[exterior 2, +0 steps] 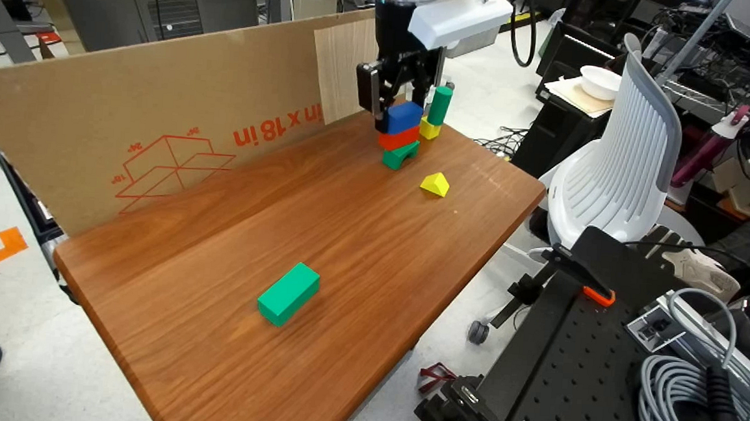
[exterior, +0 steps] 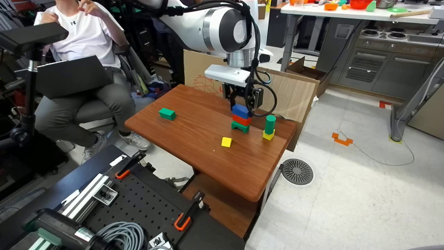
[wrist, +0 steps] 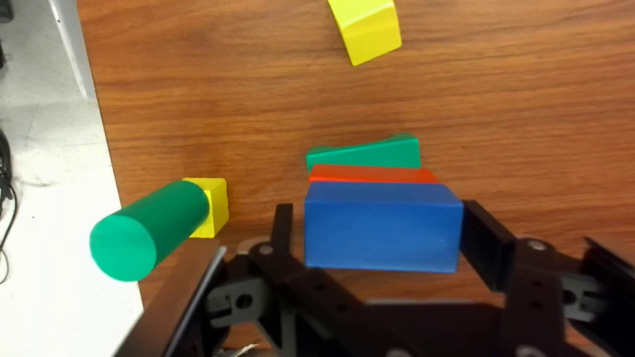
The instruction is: Put the blue thing on top of the orange one
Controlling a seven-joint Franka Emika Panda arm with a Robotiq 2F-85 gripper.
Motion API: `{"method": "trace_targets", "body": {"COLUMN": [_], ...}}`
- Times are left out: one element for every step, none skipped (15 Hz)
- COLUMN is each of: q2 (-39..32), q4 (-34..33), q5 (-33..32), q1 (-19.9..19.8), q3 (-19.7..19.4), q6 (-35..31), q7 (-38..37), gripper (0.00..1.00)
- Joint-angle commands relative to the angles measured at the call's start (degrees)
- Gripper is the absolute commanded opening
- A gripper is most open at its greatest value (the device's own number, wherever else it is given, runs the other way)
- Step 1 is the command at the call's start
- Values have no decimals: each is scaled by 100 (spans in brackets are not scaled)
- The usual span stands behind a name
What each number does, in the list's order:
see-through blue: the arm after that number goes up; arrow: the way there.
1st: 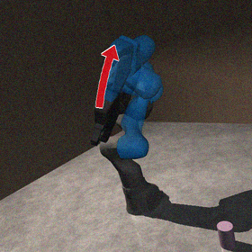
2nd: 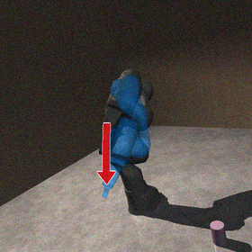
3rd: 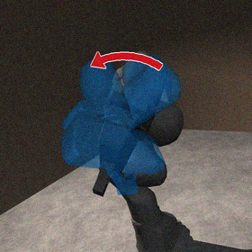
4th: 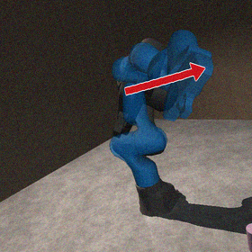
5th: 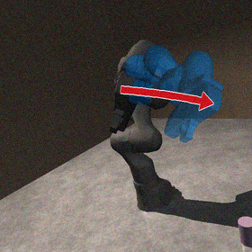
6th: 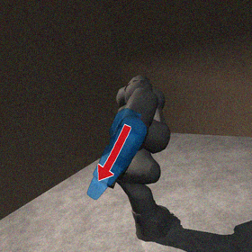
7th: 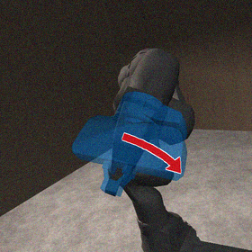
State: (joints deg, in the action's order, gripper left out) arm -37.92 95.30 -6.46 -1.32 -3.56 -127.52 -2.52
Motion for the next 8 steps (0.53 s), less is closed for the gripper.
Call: {"method": "trace_targets", "body": {"q2": [-107, -58, 13, 109, 234, 333, 439, 586], "q4": [-272, -232, -166, -70, 51, 133, 227, 357], "q5": [98, 102, 109, 95, 82, 60, 44, 35], "q1": [-59, -65, -70, -66, -60, -47, -47, -52], "q3": [52, 58, 64, 63, 63, 50, 52, 58], "q6": [280, 270, 238, 200, 168, 172, 137, 91], "q7": [151, 173, 187, 204, 220, 216, 256, 306], "gripper": [100, 100, 100, 100, 100, 100, 100, 100]}}
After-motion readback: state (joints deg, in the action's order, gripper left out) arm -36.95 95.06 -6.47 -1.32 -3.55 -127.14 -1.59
